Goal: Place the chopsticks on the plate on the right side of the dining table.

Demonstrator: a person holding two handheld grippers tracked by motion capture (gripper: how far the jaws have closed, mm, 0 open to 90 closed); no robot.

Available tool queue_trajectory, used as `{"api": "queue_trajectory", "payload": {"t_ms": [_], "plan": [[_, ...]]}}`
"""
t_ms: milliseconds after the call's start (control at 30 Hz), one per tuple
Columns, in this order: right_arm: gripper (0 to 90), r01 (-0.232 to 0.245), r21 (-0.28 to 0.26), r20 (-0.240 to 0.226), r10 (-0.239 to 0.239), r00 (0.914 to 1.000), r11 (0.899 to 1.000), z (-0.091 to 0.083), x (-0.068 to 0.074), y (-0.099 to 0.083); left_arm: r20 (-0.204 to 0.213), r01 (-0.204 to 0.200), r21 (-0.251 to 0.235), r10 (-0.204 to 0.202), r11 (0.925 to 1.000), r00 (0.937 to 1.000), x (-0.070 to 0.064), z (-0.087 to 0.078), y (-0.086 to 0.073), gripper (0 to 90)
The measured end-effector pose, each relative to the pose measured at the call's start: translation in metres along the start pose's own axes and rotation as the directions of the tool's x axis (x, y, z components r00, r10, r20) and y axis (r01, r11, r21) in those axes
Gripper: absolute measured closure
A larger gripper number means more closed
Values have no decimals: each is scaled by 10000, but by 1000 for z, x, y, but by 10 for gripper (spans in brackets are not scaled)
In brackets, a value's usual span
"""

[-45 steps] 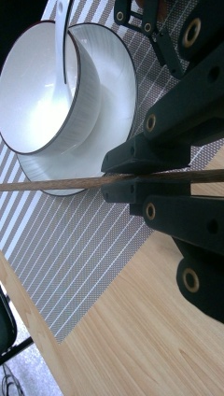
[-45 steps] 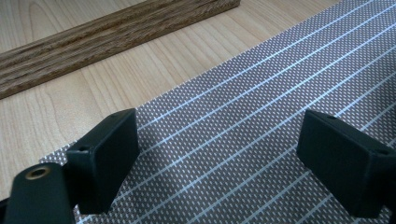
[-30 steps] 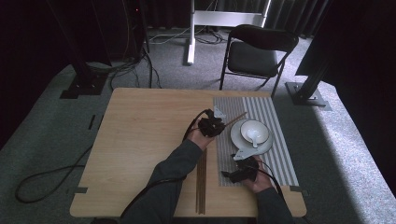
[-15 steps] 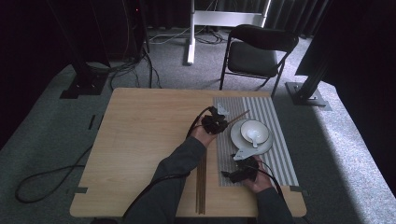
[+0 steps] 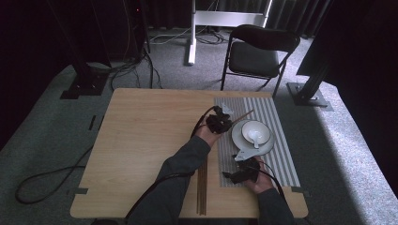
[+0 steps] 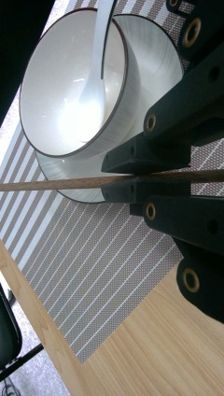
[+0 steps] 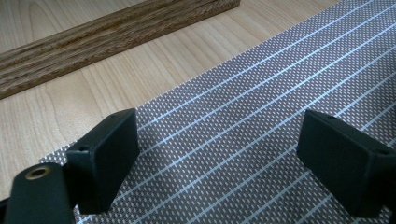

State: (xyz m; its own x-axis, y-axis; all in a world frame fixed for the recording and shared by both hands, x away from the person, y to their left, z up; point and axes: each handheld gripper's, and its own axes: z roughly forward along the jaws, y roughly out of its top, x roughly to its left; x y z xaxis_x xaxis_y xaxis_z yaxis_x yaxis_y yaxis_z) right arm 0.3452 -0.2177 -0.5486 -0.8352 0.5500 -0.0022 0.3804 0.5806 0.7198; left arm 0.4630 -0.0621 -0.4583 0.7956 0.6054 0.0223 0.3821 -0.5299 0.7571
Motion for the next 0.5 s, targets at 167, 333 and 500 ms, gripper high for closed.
{"api": "queue_trajectory", "payload": {"t_ms": [167, 333, 500], "plan": [[119, 6, -5, 12, -5, 10000, 10000, 0, 0, 0, 68, 104, -41, -103, 9999, 9999, 0, 6, -1, 843], [119, 18, -2, 16, -18, 10000, 10000, 0, 0, 0, 91, 154, 42, -154, 9999, 9998, -1, 11, -3, 843], [119, 15, -4, 3, -15, 10000, 10000, 0, 0, 0, 123, 239, 92, -240, 9997, 9996, -2, 16, -5, 843]]}}
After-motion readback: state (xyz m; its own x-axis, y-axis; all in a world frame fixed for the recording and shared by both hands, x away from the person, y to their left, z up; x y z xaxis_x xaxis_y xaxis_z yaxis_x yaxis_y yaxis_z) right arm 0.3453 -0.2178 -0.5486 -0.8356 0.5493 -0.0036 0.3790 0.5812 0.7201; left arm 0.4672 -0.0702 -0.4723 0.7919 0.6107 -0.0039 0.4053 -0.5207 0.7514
